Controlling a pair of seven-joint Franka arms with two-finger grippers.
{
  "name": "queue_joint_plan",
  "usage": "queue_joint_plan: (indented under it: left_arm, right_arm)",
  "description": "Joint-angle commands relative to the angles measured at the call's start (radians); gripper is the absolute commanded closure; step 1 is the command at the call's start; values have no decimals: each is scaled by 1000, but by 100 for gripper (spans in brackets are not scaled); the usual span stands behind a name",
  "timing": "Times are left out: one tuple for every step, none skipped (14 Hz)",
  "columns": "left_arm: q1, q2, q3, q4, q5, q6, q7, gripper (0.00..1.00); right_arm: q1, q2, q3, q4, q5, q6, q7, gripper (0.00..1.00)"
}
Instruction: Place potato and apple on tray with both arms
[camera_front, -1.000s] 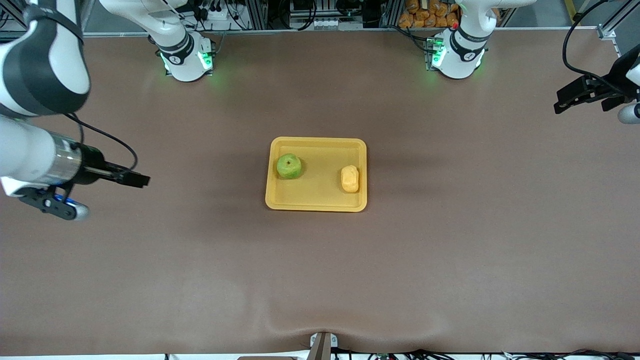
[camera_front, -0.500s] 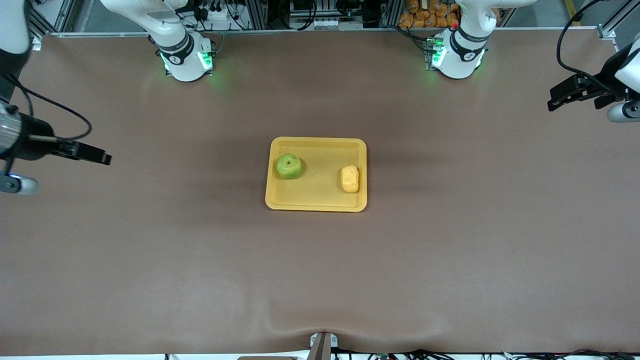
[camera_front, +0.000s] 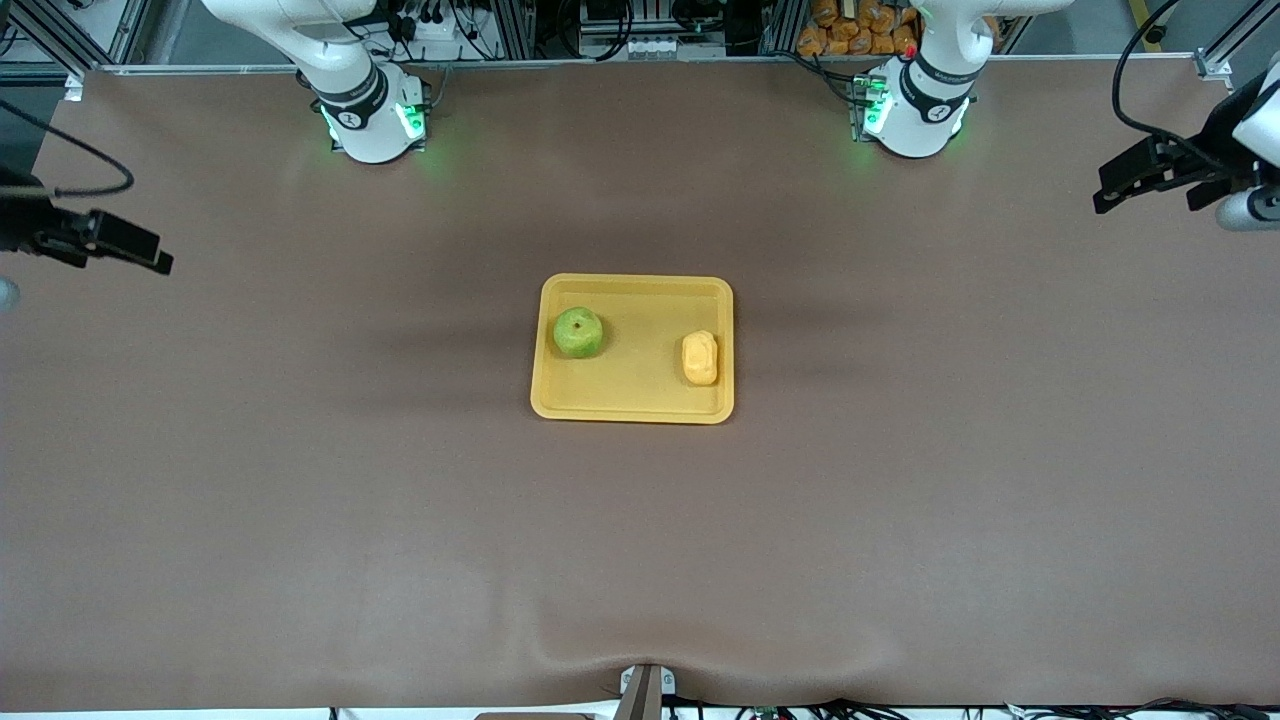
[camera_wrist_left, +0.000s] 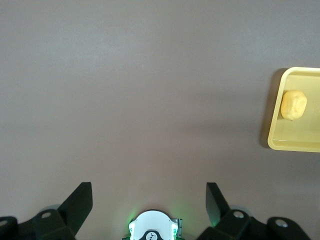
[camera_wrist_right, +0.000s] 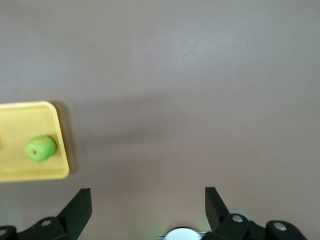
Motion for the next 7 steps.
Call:
queue_joint_plan:
  left_arm:
    - [5,-45,6,-30,-24,-27,22,0]
    - [7,-45,8,-30,-33,-32,35,0]
    - [7,-43,9,-27,-33,-33,32,0]
    - [7,-45,9,-25,-33,-36,23,0]
    - [7,-45,9,-27,-33,-47,18,0]
    - [7,-45,9,-27,-33,-49,16,0]
    - [7,-45,9,-27,-33,-49,16,0]
  right_arm:
    - [-23,-67,2,-78,-23,31,-100,0]
    - [-23,-74,2,-80,-23,32,-104,0]
    - [-25,-87,2,-80,-23,32,-106,0]
    - [-25,-96,2,-87,-23,29,-107,0]
    - [-25,-113,0,-113,-26,37,-107,0]
    - [-26,-123,0,-138,-34,60,-109,0]
    - [-26,-136,0,-155,-40,69,-130,0]
